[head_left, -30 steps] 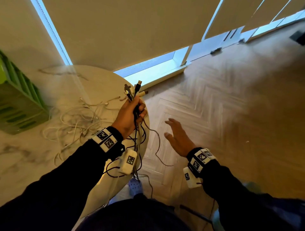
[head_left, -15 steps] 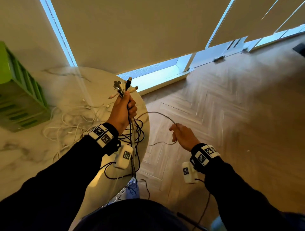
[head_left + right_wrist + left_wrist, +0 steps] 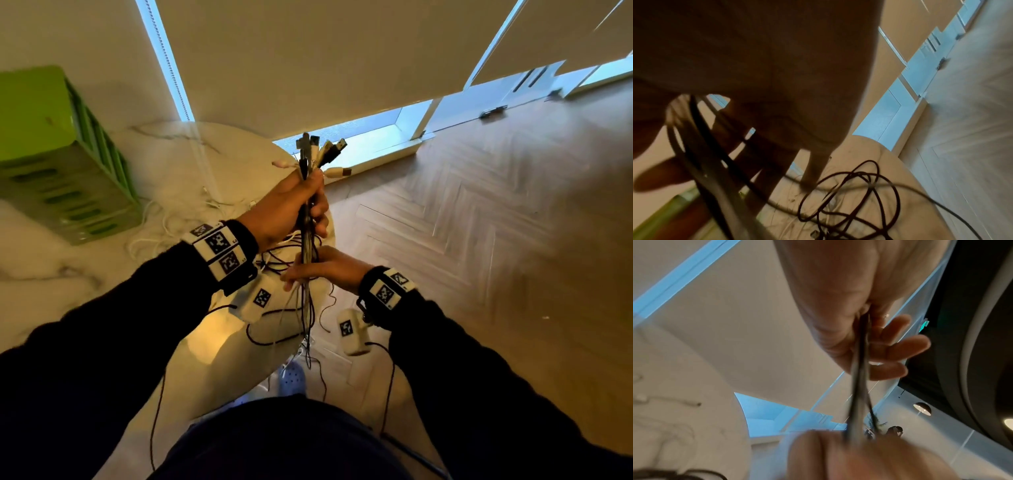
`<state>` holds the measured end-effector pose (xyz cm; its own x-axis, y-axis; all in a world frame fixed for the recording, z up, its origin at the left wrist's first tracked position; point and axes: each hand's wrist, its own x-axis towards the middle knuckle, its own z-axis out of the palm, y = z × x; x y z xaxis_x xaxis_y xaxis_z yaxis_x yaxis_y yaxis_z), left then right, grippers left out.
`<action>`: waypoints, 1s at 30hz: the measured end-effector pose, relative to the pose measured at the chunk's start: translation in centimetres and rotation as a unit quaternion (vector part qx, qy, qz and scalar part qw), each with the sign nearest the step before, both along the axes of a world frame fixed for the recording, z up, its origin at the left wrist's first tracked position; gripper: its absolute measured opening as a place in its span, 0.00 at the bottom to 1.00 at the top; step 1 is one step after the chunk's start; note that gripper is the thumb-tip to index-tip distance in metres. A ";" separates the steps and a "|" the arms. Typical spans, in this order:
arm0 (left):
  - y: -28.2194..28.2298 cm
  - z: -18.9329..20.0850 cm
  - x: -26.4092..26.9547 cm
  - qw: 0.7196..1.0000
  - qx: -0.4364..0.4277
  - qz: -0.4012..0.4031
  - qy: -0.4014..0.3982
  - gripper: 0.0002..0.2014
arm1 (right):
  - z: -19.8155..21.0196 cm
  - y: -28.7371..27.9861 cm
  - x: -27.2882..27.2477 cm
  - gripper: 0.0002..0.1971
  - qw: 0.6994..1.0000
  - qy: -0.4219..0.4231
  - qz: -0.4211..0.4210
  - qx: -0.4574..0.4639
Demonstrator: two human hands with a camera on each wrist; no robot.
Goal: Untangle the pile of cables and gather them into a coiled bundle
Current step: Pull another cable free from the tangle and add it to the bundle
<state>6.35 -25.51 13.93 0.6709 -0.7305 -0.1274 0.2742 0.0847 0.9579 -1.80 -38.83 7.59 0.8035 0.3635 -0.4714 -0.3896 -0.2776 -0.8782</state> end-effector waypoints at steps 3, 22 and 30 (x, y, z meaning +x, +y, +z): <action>2.1 0.6 1.3 1.000 0.003 -0.007 0.007 0.16 | -0.5 -0.5 -0.8 0.13 0.990 0.086 0.046 0.106; 4.3 1.6 3.1 0.961 -0.137 0.237 0.044 0.07 | -7.7 -9.2 -4.6 0.17 0.787 -0.175 -0.070 -0.587; 2.3 -0.2 0.0 0.977 -0.074 0.188 0.064 0.04 | -9.1 0.1 -8.4 0.41 0.830 -0.015 0.351 -0.433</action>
